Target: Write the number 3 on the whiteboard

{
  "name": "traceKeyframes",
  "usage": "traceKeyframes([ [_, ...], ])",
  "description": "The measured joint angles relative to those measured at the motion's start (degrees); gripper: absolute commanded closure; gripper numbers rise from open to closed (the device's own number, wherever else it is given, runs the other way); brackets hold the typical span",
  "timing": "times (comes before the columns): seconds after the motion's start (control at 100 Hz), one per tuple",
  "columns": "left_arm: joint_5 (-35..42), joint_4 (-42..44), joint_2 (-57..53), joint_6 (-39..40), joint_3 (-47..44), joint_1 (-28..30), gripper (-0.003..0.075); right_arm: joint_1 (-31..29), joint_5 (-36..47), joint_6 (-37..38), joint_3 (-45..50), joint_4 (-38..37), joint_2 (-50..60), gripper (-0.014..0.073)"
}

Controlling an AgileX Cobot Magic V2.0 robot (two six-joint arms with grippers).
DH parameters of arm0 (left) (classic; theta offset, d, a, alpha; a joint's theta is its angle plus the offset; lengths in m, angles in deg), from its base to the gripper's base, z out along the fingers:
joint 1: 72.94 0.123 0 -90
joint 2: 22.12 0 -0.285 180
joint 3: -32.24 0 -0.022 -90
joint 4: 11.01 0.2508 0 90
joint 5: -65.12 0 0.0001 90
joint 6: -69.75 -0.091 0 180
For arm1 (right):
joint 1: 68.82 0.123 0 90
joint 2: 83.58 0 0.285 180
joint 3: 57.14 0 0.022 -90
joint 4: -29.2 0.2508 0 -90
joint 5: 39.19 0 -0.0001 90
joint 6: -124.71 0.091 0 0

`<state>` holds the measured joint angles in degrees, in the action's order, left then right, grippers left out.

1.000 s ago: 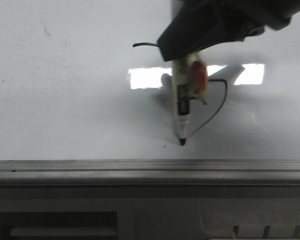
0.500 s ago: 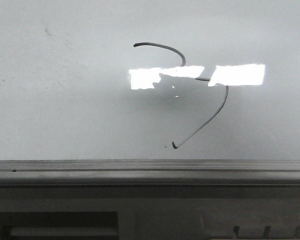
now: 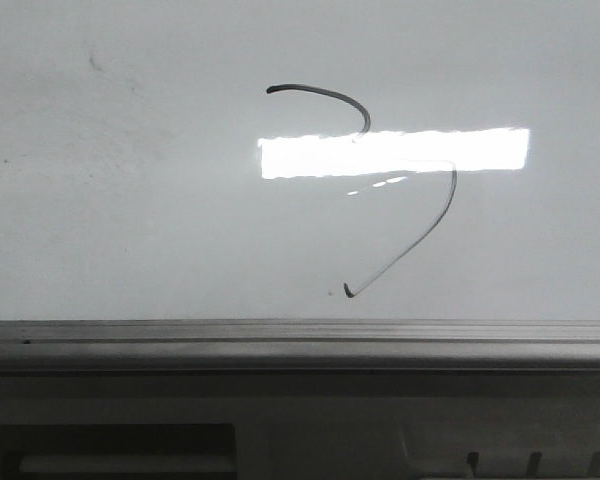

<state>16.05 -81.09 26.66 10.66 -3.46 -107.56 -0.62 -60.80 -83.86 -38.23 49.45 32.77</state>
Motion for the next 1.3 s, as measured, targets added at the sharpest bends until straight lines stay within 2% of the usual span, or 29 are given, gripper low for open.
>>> traceKeyframes([
  [0.19, -2.7, -1.72, 1.25, -2.04, -0.04, 0.0, 0.0349, 1.3, 1.61, 0.0, -1.43, 0.0, -1.03, 0.0636],
  [0.36, -5.92, -0.45, 1.25, -2.29, -0.04, 0.0, 0.0417, 1.3, 1.72, 0.0, -3.17, 0.0, -1.07, 0.0637],
  [0.54, -6.1, 0.42, 1.25, -2.44, -0.04, 0.0, 0.049, 1.3, 1.43, 0.0, -3.39, 1.08, -1.16, 0.0636],
  [0.8, -4.08, -1.06, 1.25, -2.54, -0.04, 0.0, 0.0496, 1.3, 0.03, 0.0, -3.51, 2.06, -1.16, 0.0636],
  [0.86, -4.04, -1.14, 1.25, -2.53, -0.04, 0.0, 0.0524, 1.3, 0.03, 0.0, -3.51, 2.05, -1.16, 0.0636],
  [0.93, -4.04, -1.19, 1.25, -2.53, -0.04, 0.0, 0.0592, 1.3, 0.03, -0.11, -3.51, 2.05, -1.16, 0.0636],
  [1.04, -4.45, -1.32, 1.25, -2.88, -0.04, 0.0, 0.0743, 1.3, 0.03, -0.11, -3.51, 1.94, -1.16, 0.0636],
  [1.22, -4.91, -0.28, 1.25, -4.18, -0.04, 0.0, 0.0741, 1.3, 0.03, 0.38, -3.51, 2.42, -1.42, 0.0627],
  [1.3, -4.91, -0.06, 1.25, -4.31, -0.04, 0.0, 0.0741, 1.3, 0.03, 0.42, -3.51, 2.42, -1.42, 0.0542],
])
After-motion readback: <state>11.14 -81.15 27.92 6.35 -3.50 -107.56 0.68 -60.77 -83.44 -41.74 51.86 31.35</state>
